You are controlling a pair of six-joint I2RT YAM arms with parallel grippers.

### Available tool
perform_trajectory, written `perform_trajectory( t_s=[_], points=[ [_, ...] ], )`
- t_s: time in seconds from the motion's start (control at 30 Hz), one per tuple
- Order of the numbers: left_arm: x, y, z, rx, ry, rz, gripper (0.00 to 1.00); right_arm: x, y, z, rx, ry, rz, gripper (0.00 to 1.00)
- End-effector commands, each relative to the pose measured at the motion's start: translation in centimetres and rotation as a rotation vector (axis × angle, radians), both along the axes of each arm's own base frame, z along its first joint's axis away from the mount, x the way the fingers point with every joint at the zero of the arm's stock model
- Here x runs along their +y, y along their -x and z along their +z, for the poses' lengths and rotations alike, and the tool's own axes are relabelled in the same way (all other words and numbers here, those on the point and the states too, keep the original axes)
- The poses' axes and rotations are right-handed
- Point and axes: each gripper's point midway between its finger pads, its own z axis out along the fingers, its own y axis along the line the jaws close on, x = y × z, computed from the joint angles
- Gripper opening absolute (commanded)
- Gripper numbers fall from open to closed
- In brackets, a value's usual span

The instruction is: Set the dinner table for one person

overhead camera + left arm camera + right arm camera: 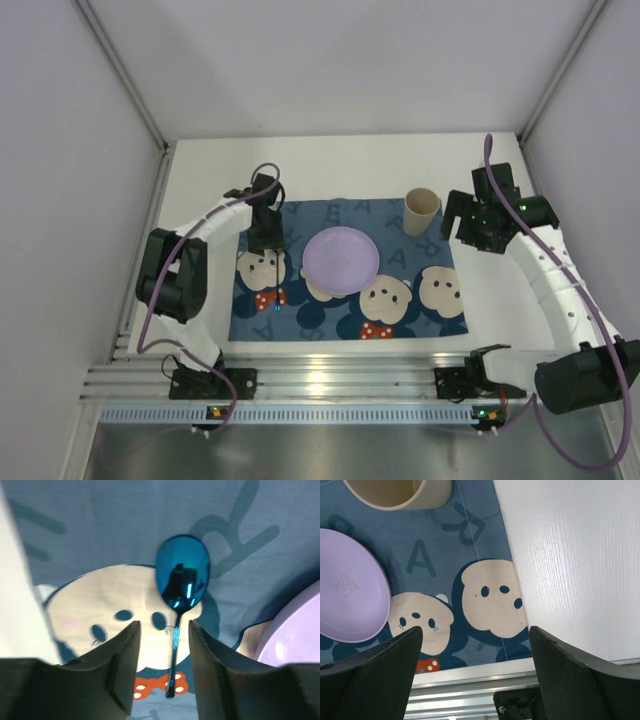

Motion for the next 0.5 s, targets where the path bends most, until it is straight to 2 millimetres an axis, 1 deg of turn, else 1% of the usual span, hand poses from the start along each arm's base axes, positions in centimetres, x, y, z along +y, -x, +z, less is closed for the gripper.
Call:
perform_trajectory(
  t_s=[0.0,0.03,0.07,0.1,0.13,0.17,0.2,0.23,0.27,0.33,0.37,0.47],
  points=[
    [2.6,-1.2,4.7,-0.14,-0.091,0.078,0.5,-0.7,-0.4,1.4,-0.023,0.025,0.004,0.88],
    [3.4,-1.2,5.9,-0.165,-0.106,0.098,0.52,-0.8,-0.4,1.4,-0.025,0.029,0.007,0.88],
    [4.9,-0.9,6.1,-0.164,-0.129,0.146,0.56,-0.8,-0.5,1.6,-0.031,0.028,0.007,0.88],
    [6.9,-0.1,6.4,-0.153,-0.189,0.197,0.56,-0.7,-0.4,1.5,-0.024,0.025,0.011,0.88],
    [8.4,0.7,6.7,-0.148,-0.199,0.265,0.58,-0.6,-0.4,1.6,-0.025,0.019,0.013,0.88],
    [11.6,1.4,6.7,-0.124,-0.226,0.374,0.59,-0.3,-0.4,1.5,-0.023,0.01,0.017,0.88],
    [13.5,2.7,6.4,-0.091,-0.236,0.437,0.59,0.0,-0.3,1.5,-0.017,-0.009,0.025,0.88],
    [15.3,3.7,6.6,-0.083,-0.239,0.506,0.59,0.2,-0.3,1.4,-0.013,-0.018,0.027,0.88],
    [18.6,5.9,5.4,-0.027,-0.256,0.634,0.59,0.5,-0.2,1.4,-0.012,-0.031,0.034,0.88],
    [20.8,7.7,4.9,-0.007,-0.258,0.711,0.59,0.7,-0.2,1.2,-0.008,-0.04,0.039,0.88],
    [22.1,9.2,4.2,0.026,-0.269,0.753,0.58,0.8,-0.2,1.1,-0.006,-0.044,0.042,0.88],
    [23.7,10.3,3.7,0.032,-0.319,0.769,0.58,1.5,-0.2,0.9,0.011,-0.053,0.069,0.88]
  ],
)
